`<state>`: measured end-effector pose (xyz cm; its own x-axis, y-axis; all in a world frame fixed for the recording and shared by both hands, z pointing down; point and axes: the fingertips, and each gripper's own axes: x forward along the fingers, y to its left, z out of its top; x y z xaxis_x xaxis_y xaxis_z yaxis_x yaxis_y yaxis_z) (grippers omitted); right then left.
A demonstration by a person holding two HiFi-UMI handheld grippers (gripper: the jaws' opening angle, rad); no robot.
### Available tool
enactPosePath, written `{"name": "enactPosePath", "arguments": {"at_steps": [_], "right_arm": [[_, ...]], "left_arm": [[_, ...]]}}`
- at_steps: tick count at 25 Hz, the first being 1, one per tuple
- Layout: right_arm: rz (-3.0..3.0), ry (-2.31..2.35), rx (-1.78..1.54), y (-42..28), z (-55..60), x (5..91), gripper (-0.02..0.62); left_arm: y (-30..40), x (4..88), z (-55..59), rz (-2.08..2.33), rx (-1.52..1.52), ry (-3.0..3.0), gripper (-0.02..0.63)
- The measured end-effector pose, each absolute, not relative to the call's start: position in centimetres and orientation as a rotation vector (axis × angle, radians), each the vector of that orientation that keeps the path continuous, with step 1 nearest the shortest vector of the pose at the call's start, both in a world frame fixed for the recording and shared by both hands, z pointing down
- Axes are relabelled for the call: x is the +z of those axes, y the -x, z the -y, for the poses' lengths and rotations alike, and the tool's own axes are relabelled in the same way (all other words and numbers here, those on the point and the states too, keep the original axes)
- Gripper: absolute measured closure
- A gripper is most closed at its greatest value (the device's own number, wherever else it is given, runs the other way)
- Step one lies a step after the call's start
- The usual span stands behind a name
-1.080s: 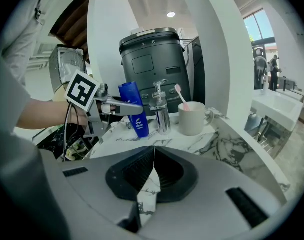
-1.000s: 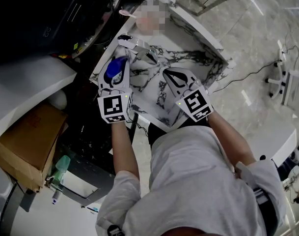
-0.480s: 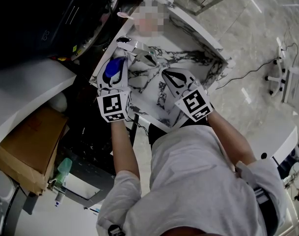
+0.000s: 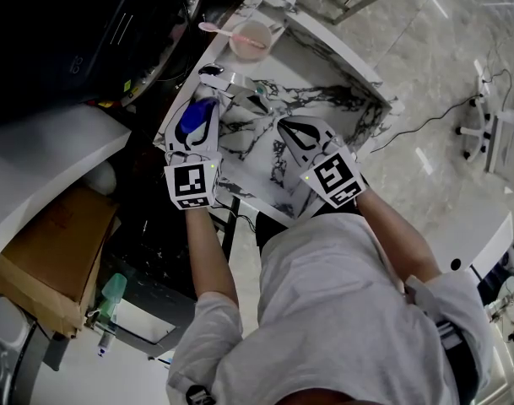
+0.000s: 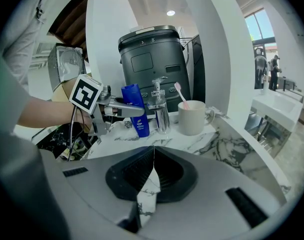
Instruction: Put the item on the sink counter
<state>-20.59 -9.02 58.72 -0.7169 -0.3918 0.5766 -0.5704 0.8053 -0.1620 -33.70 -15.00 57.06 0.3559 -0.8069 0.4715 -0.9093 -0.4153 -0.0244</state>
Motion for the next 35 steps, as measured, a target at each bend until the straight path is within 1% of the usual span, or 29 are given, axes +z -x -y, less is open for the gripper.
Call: {"name": "enactPosePath", "arguments": {"at_steps": [12, 22, 25, 28, 35], "right_arm": [[2.458, -0.708, 0.434, 21.0, 8.6, 58.6, 0.591], [2.454, -0.679, 0.422, 21.5, 7.1, 57.6, 0.591], [2.453, -0.662, 0.42, 21.6, 6.3, 57.3, 0.591], [2.451, -0.64, 0.409, 21.7, 5.6, 57.1, 0.591], [2.446, -0.589, 0.417, 21.9, 3.7, 57.1, 0.591]], "left_arm": [[33.5, 57.3, 15.1, 1.473, 0.624, -2.425, 0.44], [33.3, 58.0, 14.6, 1.44, 0.756, -2.463, 0.44], [33.5, 58.0, 14.6, 1.465, 0.739, -2.444, 0.439], [33.9, 57.8, 14.7, 1.508, 0.685, -2.402, 0.422], [34.9, 57.7, 13.3, 1.54, 0.641, -2.331, 0.419]]}}
